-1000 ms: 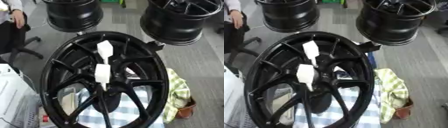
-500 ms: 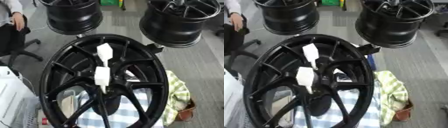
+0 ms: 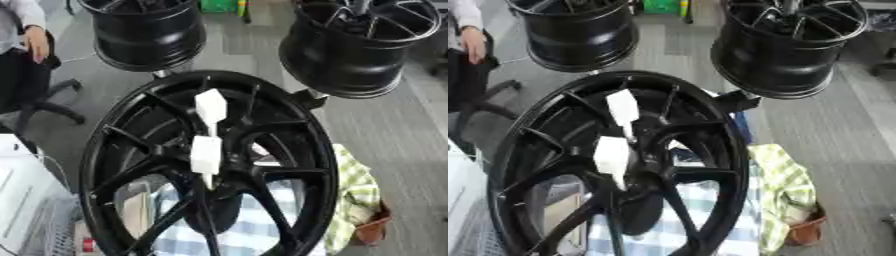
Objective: Pull the pin out of the wheel hub.
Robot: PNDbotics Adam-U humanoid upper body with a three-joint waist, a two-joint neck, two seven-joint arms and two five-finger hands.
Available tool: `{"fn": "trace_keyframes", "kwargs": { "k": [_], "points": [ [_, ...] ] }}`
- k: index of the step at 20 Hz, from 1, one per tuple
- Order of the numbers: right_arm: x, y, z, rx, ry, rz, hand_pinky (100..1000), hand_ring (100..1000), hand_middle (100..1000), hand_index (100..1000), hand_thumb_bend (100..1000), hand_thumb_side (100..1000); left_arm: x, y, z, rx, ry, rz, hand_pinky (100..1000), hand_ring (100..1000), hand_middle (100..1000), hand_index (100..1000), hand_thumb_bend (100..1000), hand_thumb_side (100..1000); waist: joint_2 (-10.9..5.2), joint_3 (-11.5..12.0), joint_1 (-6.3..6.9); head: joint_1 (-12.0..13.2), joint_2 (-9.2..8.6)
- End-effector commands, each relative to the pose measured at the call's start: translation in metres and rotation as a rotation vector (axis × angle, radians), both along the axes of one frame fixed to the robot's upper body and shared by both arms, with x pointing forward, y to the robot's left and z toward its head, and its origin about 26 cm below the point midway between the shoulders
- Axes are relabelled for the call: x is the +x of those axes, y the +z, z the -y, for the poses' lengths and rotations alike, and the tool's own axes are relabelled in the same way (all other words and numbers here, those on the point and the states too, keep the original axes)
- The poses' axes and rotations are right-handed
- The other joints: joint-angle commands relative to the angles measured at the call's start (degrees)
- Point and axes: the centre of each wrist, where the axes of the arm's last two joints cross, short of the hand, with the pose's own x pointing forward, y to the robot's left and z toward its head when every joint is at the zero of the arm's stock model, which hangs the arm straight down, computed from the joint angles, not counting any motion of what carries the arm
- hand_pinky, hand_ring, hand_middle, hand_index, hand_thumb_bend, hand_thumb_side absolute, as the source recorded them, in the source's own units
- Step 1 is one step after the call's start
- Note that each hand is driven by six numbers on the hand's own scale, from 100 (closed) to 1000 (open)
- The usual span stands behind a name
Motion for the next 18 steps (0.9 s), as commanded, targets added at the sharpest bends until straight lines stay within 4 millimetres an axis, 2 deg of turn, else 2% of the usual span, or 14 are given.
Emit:
{"fn": "trace_keyframes", "kwargs": {
  "k": [1, 12, 14, 17, 18],
  "points": [
    [-0.004, 0.011, 0.000, -0.022, -0.001, 0.036, 766, 585, 564, 709, 290, 351, -0.004, 0.019, -0.004, 0.032, -0.010, 0.052, 813, 822, 785, 922, 293, 521, -0.76, 0.1, 0.25, 0.1, -0.36],
    [-0.004, 0.013, -0.001, -0.033, -0.002, 0.034, 765, 585, 564, 708, 296, 347, -0.005, 0.021, -0.005, 0.010, -0.024, 0.088, 794, 792, 739, 895, 245, 448, -1.05, 0.0, 0.28, 0.2, 0.02],
    [-0.004, 0.013, 0.000, -0.037, -0.003, 0.034, 765, 585, 564, 708, 297, 347, -0.006, 0.024, -0.001, 0.007, -0.042, 0.117, 790, 783, 727, 885, 212, 440, -1.06, 0.1, 0.26, 0.1, 0.09],
    [-0.004, 0.013, 0.000, -0.043, -0.002, 0.033, 766, 587, 567, 710, 297, 347, -0.008, 0.034, 0.011, -0.001, -0.100, 0.214, 764, 743, 667, 852, 103, 460, -1.06, 0.1, 0.20, 0.1, 0.19],
    [-0.004, 0.013, 0.000, -0.047, -0.004, 0.034, 766, 588, 567, 711, 297, 346, -0.010, 0.039, 0.015, -0.005, -0.124, 0.256, 757, 733, 654, 846, 100, 449, -1.04, 0.1, 0.18, 0.1, 0.18]
  ]
}}
